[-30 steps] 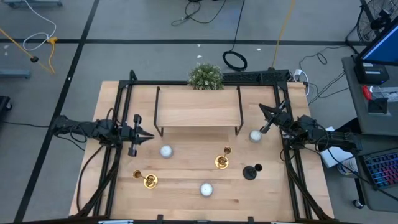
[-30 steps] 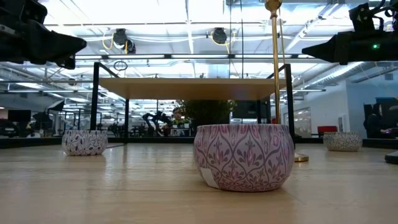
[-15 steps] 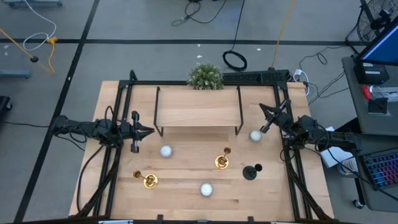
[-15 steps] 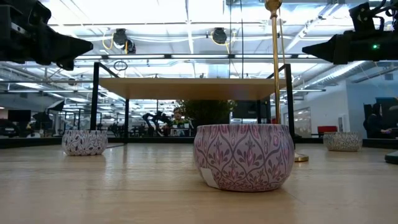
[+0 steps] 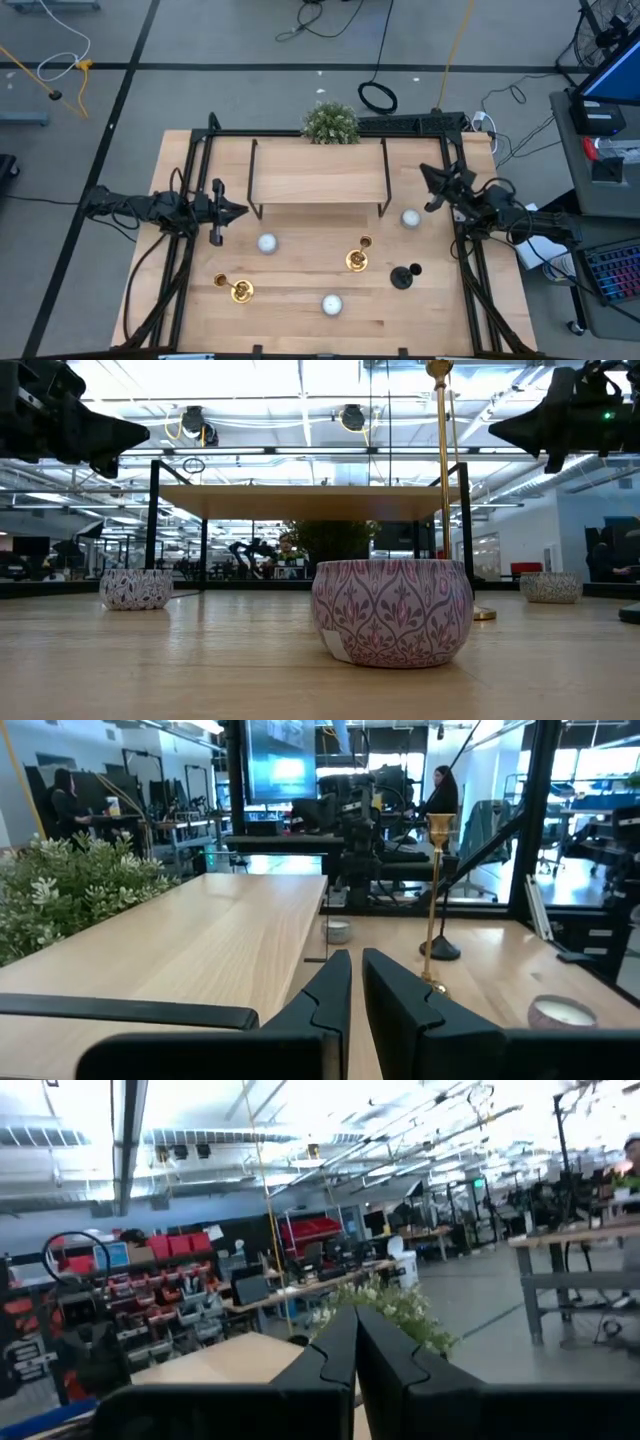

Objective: Pick & Place candle stick holders
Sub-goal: Put the bottom gold candle holder on the shelf

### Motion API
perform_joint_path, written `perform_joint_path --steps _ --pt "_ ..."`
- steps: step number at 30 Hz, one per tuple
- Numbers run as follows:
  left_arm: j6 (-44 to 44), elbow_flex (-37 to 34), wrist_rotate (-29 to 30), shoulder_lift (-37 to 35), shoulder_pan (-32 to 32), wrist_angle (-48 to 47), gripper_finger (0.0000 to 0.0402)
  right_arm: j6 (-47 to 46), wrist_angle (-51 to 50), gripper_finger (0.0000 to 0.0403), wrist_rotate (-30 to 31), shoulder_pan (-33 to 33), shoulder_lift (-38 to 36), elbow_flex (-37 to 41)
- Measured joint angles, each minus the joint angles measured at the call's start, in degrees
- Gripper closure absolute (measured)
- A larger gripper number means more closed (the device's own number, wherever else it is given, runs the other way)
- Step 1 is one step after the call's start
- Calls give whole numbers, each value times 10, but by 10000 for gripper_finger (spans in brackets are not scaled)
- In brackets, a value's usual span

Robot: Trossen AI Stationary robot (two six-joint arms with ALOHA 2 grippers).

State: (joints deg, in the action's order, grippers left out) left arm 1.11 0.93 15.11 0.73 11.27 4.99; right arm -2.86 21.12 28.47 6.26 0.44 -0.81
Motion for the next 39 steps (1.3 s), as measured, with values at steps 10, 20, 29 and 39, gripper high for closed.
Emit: perform_joint_path --steps 10,20,29,39 --pt "25 0 0 0 0 24 326 15 8 402 0 0 0 0" --pt "79 35 -24 0 0 -20 225 85 63 400 -94 0 0 0" --pt "17 157 -94 29 7 -211 231 51 45 300 -284 0 53 0" --pt "-54 156 -227 171 58 -214 263 3 105 210 -377 0 145 0"
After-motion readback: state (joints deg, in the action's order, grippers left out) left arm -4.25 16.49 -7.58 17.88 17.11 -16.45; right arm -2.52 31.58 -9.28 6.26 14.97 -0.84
